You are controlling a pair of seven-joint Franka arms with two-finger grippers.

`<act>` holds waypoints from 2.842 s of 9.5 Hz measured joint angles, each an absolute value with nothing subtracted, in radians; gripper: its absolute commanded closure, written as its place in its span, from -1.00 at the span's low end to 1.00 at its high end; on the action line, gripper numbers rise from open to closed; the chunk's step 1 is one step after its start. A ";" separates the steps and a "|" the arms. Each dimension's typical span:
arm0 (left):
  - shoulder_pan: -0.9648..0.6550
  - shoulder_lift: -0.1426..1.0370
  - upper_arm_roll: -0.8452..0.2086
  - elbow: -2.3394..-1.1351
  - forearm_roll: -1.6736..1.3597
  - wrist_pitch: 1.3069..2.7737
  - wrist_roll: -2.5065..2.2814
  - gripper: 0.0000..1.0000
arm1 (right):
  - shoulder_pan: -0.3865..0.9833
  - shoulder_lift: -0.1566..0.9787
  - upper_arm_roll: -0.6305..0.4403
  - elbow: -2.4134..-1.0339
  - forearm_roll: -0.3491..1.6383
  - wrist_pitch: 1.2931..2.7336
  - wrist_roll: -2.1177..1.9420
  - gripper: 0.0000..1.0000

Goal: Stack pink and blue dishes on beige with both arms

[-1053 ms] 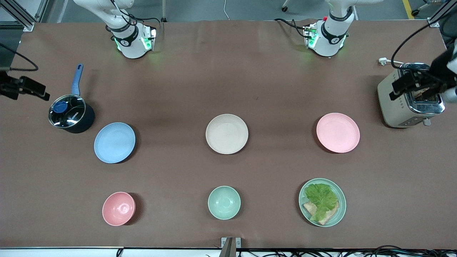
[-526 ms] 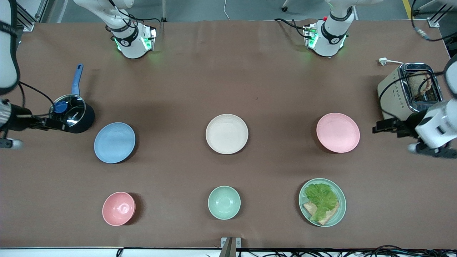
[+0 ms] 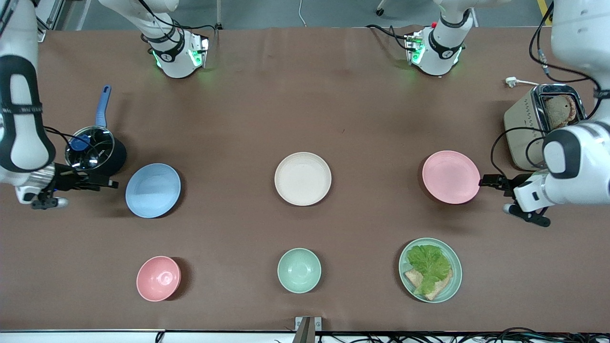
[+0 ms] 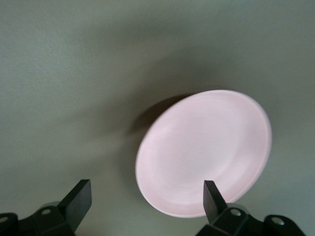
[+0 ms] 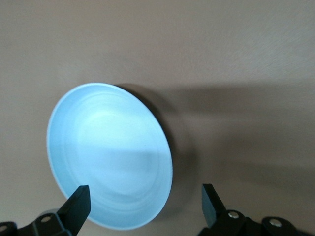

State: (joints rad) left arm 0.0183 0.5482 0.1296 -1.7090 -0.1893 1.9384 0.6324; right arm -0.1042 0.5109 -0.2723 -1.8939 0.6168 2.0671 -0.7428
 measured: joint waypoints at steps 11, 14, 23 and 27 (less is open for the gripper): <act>0.053 0.642 0.127 -1.704 -0.312 1.946 0.749 1.00 | -0.103 0.562 -0.271 -1.997 0.761 2.146 -0.830 0.99; 0.053 0.502 0.074 -1.610 -0.320 1.746 0.653 1.00 | -0.101 0.561 -0.271 -1.987 0.768 2.131 -0.826 0.99; -0.031 0.528 -0.516 -1.671 -0.336 2.020 -0.176 0.97 | -0.007 0.465 -0.284 -1.534 0.550 1.519 -0.124 0.99; -0.143 0.707 -0.521 -1.674 -0.143 2.281 -0.396 0.88 | 0.018 0.423 -0.087 -1.530 0.502 1.534 0.145 0.99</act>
State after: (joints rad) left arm -0.1434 0.7065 -0.5208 -1.6737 -0.1432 2.2805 -0.3958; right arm 0.0177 0.4229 -0.0871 -1.5305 0.5015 1.5344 0.1452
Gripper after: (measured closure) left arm 0.947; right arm 0.943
